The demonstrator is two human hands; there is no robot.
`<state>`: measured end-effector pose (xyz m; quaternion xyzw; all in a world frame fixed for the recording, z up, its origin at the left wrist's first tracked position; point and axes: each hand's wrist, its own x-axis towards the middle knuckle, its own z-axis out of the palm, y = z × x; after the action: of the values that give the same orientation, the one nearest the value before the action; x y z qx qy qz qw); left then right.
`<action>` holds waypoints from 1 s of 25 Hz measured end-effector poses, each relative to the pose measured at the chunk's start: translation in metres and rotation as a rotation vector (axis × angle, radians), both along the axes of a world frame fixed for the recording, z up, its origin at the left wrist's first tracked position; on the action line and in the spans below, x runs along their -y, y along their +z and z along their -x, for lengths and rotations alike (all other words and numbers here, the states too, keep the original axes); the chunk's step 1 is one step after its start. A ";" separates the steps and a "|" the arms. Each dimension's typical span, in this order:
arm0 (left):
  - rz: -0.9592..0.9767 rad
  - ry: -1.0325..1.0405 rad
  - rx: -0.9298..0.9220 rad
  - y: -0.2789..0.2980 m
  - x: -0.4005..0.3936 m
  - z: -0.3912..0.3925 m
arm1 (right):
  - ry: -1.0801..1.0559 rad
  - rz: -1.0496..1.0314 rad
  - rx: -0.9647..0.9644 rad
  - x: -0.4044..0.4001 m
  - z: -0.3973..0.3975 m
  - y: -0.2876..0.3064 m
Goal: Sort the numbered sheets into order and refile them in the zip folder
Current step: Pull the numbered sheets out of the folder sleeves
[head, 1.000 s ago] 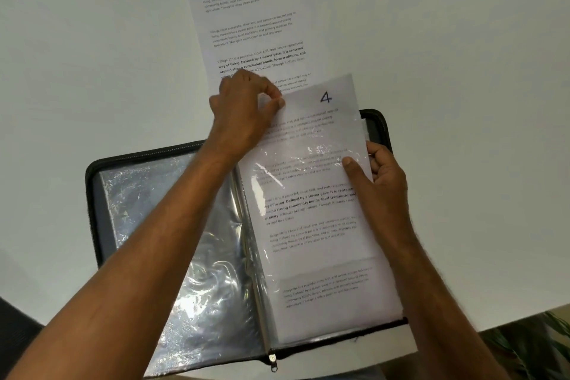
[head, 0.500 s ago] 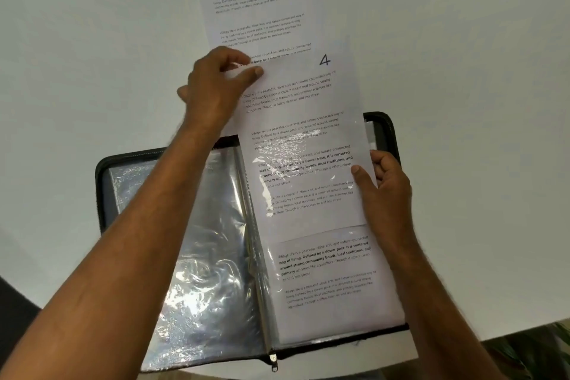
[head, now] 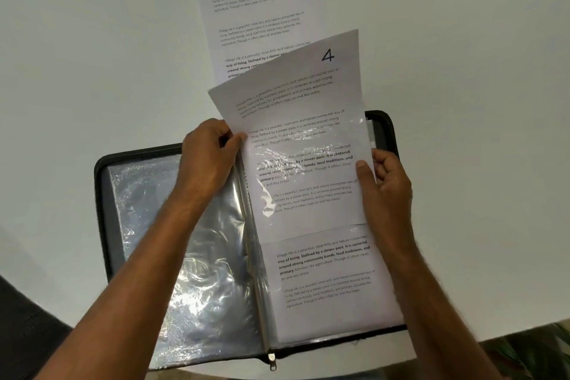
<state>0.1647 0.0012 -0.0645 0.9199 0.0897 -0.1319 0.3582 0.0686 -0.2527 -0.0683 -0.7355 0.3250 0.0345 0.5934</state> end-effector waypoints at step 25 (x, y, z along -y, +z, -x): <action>0.385 0.367 0.153 -0.019 0.007 -0.137 | 0.011 -0.081 -0.016 0.003 -0.001 0.004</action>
<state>0.3018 -0.0060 -0.0832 0.8106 0.2011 -0.0096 0.5499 0.0698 -0.2557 -0.0640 -0.7126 0.3237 0.0567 0.6198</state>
